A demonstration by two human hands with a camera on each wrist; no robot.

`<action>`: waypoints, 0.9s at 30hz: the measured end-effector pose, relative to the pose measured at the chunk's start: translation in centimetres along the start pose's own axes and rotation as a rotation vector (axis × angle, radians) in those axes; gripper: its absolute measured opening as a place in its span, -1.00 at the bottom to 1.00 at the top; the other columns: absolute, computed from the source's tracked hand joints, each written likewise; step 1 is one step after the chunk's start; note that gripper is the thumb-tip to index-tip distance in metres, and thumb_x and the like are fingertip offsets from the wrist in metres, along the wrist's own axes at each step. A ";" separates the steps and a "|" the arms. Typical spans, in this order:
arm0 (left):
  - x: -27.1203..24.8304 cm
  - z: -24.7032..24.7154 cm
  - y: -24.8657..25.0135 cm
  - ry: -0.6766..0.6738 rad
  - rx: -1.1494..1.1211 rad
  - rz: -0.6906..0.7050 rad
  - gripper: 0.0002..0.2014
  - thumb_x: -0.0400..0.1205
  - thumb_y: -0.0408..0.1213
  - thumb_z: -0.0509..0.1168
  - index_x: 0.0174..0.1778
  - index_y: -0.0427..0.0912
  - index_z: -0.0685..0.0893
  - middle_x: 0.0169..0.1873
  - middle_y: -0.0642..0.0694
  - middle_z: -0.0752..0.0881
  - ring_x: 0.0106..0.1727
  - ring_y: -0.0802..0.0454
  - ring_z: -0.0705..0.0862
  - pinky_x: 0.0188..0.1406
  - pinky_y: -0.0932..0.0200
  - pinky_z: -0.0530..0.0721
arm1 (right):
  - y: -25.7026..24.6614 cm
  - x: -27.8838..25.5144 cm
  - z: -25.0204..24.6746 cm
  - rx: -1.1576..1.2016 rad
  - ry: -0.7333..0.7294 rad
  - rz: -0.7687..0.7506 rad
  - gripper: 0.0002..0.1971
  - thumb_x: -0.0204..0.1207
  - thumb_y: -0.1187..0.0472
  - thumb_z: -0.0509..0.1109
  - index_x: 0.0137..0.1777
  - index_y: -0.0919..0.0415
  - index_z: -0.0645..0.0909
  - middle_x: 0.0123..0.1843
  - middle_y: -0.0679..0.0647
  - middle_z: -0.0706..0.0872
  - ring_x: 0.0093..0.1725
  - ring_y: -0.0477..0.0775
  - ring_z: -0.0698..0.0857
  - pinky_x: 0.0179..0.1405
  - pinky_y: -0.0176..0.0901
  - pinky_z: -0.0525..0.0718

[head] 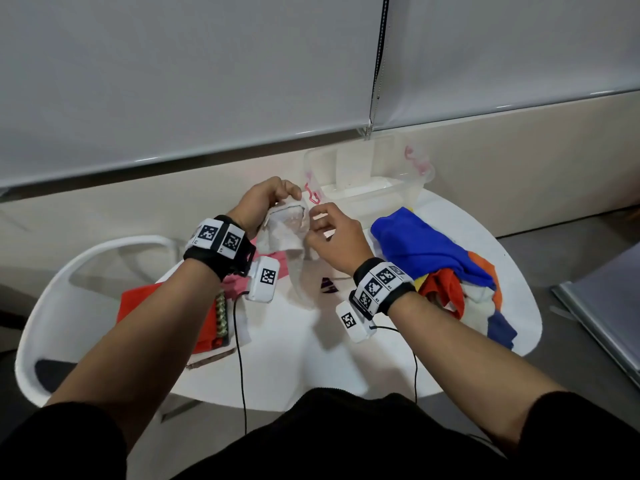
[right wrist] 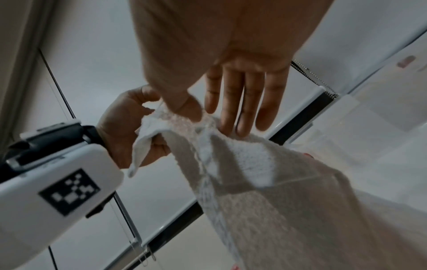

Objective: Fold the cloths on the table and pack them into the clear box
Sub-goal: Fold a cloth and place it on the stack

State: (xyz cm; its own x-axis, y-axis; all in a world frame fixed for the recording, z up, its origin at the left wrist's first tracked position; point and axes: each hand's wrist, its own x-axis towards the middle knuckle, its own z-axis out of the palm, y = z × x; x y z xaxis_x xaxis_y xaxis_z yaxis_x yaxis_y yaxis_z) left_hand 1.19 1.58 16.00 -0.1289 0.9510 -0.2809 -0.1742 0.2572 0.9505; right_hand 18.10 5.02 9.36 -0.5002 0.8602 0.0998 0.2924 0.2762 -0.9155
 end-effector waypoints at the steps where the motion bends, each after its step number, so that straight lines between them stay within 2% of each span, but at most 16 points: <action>1: -0.3 0.0 0.2 -0.020 -0.025 -0.014 -0.78 0.45 -0.38 -0.01 -0.25 -0.26 0.55 -0.39 -0.25 0.59 -0.41 -0.10 0.59 -0.38 0.23 0.63 | -0.6 0.0 0.2 0.009 -0.064 -0.009 -0.58 0.42 0.07 0.56 0.26 -0.04 0.57 -0.06 -0.12 0.76 -0.06 -0.26 0.71 -0.06 -0.42 0.65; 2: -0.5 0.1 0.3 -0.033 -0.017 -0.015 -0.74 0.46 -0.47 -0.05 -0.24 -0.27 0.55 -0.40 -0.24 0.63 -0.41 -0.09 0.62 -0.40 0.25 0.65 | -1.0 -0.1 0.5 -0.001 -0.093 -0.010 -0.51 0.41 0.00 0.59 0.31 -0.01 0.55 -0.03 -0.12 0.75 -0.04 -0.29 0.69 -0.09 -0.50 0.62; 3: -0.6 0.1 0.3 -0.034 0.020 0.000 -0.71 0.44 -0.55 -0.05 -0.25 -0.27 0.57 -0.41 -0.19 0.68 -0.41 -0.07 0.64 -0.42 0.28 0.64 | -1.3 0.0 0.9 -0.021 -0.075 -0.011 -0.54 0.42 -0.02 0.58 0.28 0.02 0.57 -0.06 -0.11 0.75 -0.07 -0.26 0.70 -0.11 -0.47 0.62; 6: -0.8 -0.2 0.3 -0.029 0.120 0.059 -0.71 0.24 -0.56 0.10 -0.28 -0.22 0.64 -0.36 -0.12 0.71 -0.38 0.00 0.67 -0.43 0.32 0.62 | -1.2 0.3 2.0 -0.096 0.070 -0.009 -0.89 0.53 0.15 0.45 -0.02 0.11 0.61 -0.28 0.00 0.72 -0.26 0.01 0.67 -0.18 -0.15 0.64; 7: -1.0 -0.5 0.2 -0.041 0.143 0.059 -0.67 0.19 -0.54 0.13 -0.21 -0.20 0.63 -0.37 -0.14 0.68 -0.41 0.01 0.64 -0.46 0.32 0.60 | -1.0 0.4 2.1 -0.105 0.092 0.006 -0.97 0.53 0.20 0.40 -0.11 0.10 0.59 -0.34 0.01 0.68 -0.32 0.04 0.62 -0.22 -0.12 0.61; 8: -1.1 -0.9 0.2 -0.053 0.186 0.061 -0.64 0.19 -0.54 0.16 -0.15 -0.19 0.60 -0.38 -0.15 0.65 -0.46 0.03 0.60 -0.51 0.33 0.57 | -0.9 0.6 2.1 -0.119 0.110 0.019 -0.91 0.53 0.23 0.36 -0.20 0.09 0.56 -0.38 0.00 0.63 -0.37 0.04 0.56 -0.28 -0.11 0.58; 10: -1.4 -1.8 0.2 -0.065 0.340 0.068 -0.65 0.27 -0.55 0.25 -0.08 -0.14 0.54 -0.38 -0.09 0.61 -0.50 0.10 0.55 -0.56 0.32 0.54 | -0.8 0.9 1.7 -0.127 0.116 0.027 -0.85 0.52 0.31 0.30 -0.27 0.13 0.53 -0.41 0.00 0.56 -0.41 0.00 0.48 -0.34 -0.13 0.50; 12: -1.4 -2.9 0.2 -0.032 0.583 0.076 -0.68 0.41 -0.59 0.37 -0.11 -0.08 0.53 -0.35 -0.02 0.60 -0.45 0.13 0.55 -0.52 0.37 0.53 | -1.1 1.2 1.1 -0.115 0.111 0.024 -0.84 0.53 0.39 0.22 -0.21 0.17 0.54 -0.37 0.00 0.56 -0.39 -0.04 0.47 -0.39 -0.28 0.44; 13: -1.3 -3.5 0.3 -0.004 0.712 0.084 -0.70 0.47 -0.54 0.42 -0.14 -0.04 0.56 -0.33 0.00 0.61 -0.40 0.13 0.56 -0.48 0.39 0.53 | -1.4 1.4 0.8 -0.108 0.115 0.018 -0.82 0.54 0.41 0.17 -0.18 0.16 0.54 -0.37 -0.01 0.55 -0.39 -0.06 0.46 -0.43 -0.37 0.40; 15: -1.1 -4.7 0.4 0.058 0.841 0.109 -0.80 0.52 -0.38 0.48 -0.17 0.02 0.65 -0.26 0.01 0.67 -0.29 0.12 0.59 -0.32 0.36 0.56 | -1.9 1.6 0.0 -0.077 0.102 0.006 -0.79 0.56 0.42 0.14 -0.12 0.14 0.55 -0.43 -0.07 0.49 -0.46 -0.15 0.42 -0.49 -0.41 0.33; 17: -1.0 -5.7 0.8 0.123 0.776 0.140 -0.89 0.53 -0.31 0.50 -0.15 0.00 0.74 -0.21 0.00 0.75 -0.20 0.13 0.65 -0.11 0.26 0.61 | -2.6 1.6 -0.9 -0.076 0.031 -0.002 -0.89 0.55 0.33 0.25 -0.05 0.14 0.58 -0.47 -0.21 0.44 -0.49 -0.23 0.42 -0.45 -0.41 0.32; 19: -1.0 -6.6 1.4 0.170 0.700 0.179 -0.92 0.53 -0.30 0.52 -0.12 -0.04 0.80 -0.16 -0.02 0.80 -0.13 0.12 0.69 0.04 0.19 0.64 | -3.2 1.8 -2.2 -0.233 -0.056 -0.036 -0.87 0.48 0.18 0.42 0.00 0.04 0.59 -0.41 -0.27 0.50 -0.39 -0.29 0.51 -0.34 -0.38 0.44; 20: -0.9 -7.1 1.7 0.194 0.693 0.198 -0.91 0.52 -0.29 0.52 -0.10 -0.05 0.82 -0.13 -0.05 0.82 -0.10 0.12 0.71 0.08 0.17 0.64 | -3.2 2.2 -2.9 -0.361 -0.089 -0.058 -0.85 0.45 0.11 0.46 -0.02 -0.05 0.58 -0.35 -0.23 0.59 -0.31 -0.24 0.58 -0.28 -0.27 0.53; 22: -1.0 -7.9 2.5 0.240 0.641 0.225 -0.90 0.48 -0.29 0.55 -0.13 -0.03 0.84 -0.12 -0.07 0.84 -0.10 0.12 0.73 0.11 0.15 0.64 | -3.3 3.3 -4.7 -0.515 -0.115 -0.068 -0.88 0.45 0.09 0.49 -0.07 -0.13 0.63 -0.24 -0.11 0.69 -0.19 0.01 0.67 -0.21 -0.12 0.59; 25: -1.1 -8.8 3.7 0.222 0.469 0.237 -0.87 0.44 -0.37 0.57 -0.18 -0.06 0.84 -0.23 0.02 0.83 -0.16 0.15 0.74 0.03 0.19 0.64 | -3.1 4.9 -7.4 -0.377 -0.003 -0.066 -0.95 0.47 0.16 0.56 -0.13 0.05 0.74 -0.27 -0.03 0.70 -0.26 -0.06 0.62 -0.22 -0.19 0.49; 27: -1.2 -9.0 4.4 0.189 0.428 0.227 -0.90 0.47 -0.37 0.54 -0.18 -0.09 0.81 -0.31 0.03 0.80 -0.23 0.14 0.72 -0.11 0.24 0.65 | -3.8 5.3 -8.6 -0.177 0.081 -0.065 -0.95 0.49 0.18 0.57 -0.12 0.10 0.75 -0.29 -0.05 0.70 -0.32 -0.18 0.60 -0.22 -0.35 0.49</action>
State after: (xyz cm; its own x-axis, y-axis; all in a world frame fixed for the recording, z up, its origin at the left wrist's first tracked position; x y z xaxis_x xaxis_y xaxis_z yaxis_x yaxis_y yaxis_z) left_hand -8.21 0.04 19.32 -0.2981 0.9536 -0.0424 0.2881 0.1322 0.9484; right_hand 21.37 12.25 16.70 -0.4578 0.8676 0.1944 0.4035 0.3975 -0.8241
